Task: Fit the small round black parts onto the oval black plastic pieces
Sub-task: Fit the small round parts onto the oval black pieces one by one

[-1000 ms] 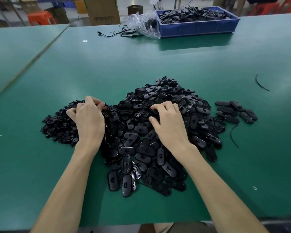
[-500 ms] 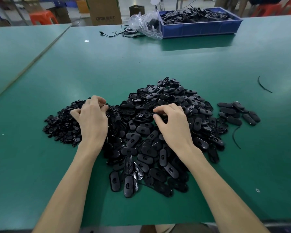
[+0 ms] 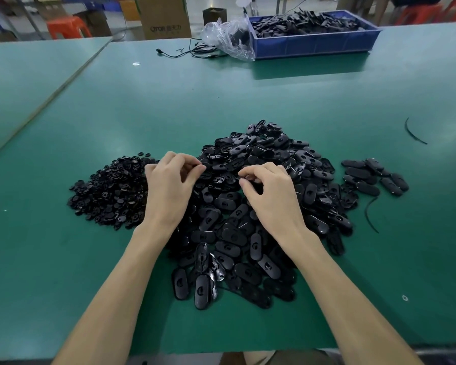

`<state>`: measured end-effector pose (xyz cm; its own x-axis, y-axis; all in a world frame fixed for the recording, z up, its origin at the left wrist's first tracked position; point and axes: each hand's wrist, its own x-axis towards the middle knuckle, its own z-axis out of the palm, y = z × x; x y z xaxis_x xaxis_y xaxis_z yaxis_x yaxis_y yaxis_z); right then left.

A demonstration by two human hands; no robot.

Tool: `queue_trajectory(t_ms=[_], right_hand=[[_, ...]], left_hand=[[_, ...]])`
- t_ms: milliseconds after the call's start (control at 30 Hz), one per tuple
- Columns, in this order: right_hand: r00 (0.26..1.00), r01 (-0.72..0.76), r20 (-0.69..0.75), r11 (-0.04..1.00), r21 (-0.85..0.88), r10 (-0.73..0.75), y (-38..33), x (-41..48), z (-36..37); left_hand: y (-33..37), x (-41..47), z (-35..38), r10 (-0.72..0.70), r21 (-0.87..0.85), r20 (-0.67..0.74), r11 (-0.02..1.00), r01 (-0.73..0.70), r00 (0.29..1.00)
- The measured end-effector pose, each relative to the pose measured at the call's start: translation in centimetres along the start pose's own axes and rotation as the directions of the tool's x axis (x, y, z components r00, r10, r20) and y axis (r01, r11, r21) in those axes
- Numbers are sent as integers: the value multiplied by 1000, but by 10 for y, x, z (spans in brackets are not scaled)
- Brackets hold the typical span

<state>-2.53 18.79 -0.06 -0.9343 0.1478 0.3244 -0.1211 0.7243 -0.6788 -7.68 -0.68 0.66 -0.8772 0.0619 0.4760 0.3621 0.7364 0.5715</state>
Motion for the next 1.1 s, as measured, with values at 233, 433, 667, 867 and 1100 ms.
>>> queue_trajectory(t_ms=[233, 433, 667, 867, 1100], right_hand=[[997, 55, 56, 980, -190, -45, 5, 2, 1], [998, 25, -63, 1000, 18, -23, 3, 2, -1], [990, -7, -125, 924, 382, 59, -3, 0, -6], [990, -80, -29, 712, 697, 141, -6, 2, -8], [992, -99, 27, 609, 787, 126, -6, 3, -4]], left_hand=[[4, -4, 2, 62, -20, 39, 998, -61, 997], [2, -3, 3, 64, -26, 40, 998, -63, 997], [1, -2, 1, 37, -124, 29, 992, -33, 999], [6, -3, 2, 22, -287, 25, 958, -14, 999], [14, -4, 4, -91, -595, 142, 788, 159, 986]])
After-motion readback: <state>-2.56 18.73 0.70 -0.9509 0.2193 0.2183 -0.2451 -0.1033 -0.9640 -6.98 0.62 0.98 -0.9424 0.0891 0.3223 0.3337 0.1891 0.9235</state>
